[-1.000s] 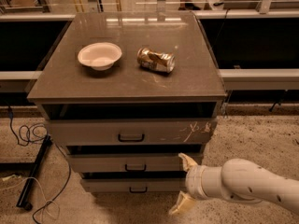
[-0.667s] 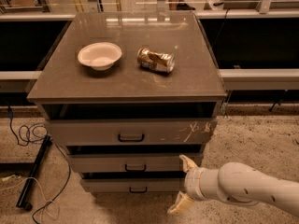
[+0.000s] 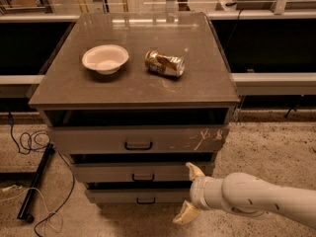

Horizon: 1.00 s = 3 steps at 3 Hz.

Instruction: Open middle drawer

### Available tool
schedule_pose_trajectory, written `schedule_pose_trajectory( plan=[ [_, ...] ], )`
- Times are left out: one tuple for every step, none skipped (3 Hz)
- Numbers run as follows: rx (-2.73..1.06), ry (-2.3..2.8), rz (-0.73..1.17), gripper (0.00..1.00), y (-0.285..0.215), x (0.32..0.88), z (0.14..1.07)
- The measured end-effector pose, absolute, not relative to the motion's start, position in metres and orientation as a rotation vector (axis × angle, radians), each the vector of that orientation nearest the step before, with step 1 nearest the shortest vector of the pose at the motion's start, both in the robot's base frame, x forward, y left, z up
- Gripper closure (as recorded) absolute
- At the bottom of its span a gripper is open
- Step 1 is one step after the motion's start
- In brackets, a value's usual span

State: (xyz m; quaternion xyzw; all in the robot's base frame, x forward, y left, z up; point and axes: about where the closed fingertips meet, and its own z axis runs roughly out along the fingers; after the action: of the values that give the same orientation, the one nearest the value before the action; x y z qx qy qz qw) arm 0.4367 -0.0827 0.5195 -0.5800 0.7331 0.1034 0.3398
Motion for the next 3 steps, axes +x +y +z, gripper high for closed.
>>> schedule_pose_trajectory(
  plan=[
    [-1.515, 1.902, 0.217, 0.0, -0.072, 0.459, 0.498],
    [-1.533, 1.886, 0.166, 0.0, -0.065, 0.482, 0.48],
    [-1.553, 1.858, 0.135, 0.0, -0.063, 0.504, 0.464]
  ],
)
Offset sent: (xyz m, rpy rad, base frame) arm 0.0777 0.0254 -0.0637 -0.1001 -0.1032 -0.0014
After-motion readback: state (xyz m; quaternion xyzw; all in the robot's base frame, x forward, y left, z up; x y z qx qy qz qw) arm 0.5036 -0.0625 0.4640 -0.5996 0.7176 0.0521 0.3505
